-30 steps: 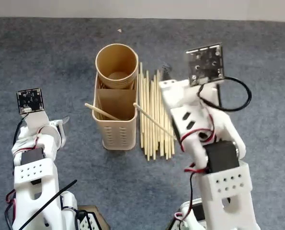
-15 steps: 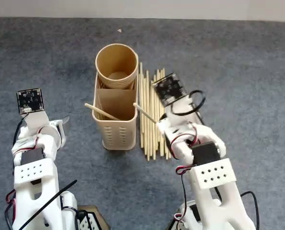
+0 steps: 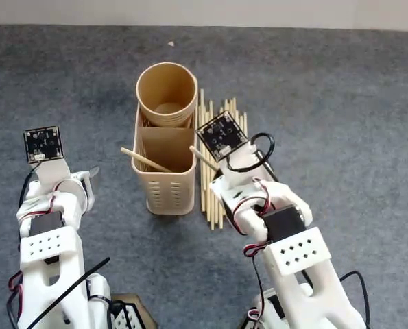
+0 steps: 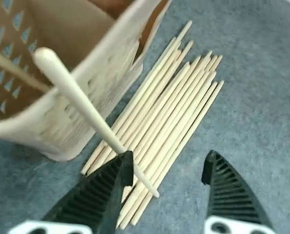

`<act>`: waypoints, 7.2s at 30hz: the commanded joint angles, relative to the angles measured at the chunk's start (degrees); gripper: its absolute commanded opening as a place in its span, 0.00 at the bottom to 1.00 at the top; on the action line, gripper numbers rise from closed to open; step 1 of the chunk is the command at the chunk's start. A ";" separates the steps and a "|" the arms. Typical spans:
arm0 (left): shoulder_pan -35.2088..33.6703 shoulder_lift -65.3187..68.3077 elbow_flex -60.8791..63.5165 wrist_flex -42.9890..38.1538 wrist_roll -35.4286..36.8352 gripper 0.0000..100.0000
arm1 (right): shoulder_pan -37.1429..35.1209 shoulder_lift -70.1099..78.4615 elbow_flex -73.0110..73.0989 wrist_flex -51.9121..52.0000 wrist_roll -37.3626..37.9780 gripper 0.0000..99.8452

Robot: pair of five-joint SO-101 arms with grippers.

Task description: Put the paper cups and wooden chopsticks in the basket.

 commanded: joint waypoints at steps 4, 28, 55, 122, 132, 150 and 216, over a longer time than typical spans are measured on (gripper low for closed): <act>1.10 -0.84 -0.22 -0.88 -0.18 0.30 | -3.82 -0.92 -1.01 7.25 2.37 0.23; 1.10 -0.84 0.13 -0.97 -0.18 0.30 | 10.86 20.79 -10.95 -10.07 -0.88 0.00; 1.98 -0.84 0.31 -0.97 -0.18 0.30 | 11.47 80.04 -88.66 33.19 -9.49 0.20; 3.56 -0.84 0.84 -1.14 -0.35 0.30 | 0.57 33.71 -81.01 9.27 -19.34 0.00; 3.30 -0.84 1.80 -3.52 -0.35 0.30 | -11.12 29.49 -84.97 15.16 -18.37 0.00; 3.56 -0.84 1.89 -3.52 -0.35 0.30 | -10.33 22.81 -89.80 48.31 -17.58 0.01; 4.53 -0.75 2.15 -3.78 -2.20 0.30 | 12.62 4.26 -32.04 12.53 -5.19 0.23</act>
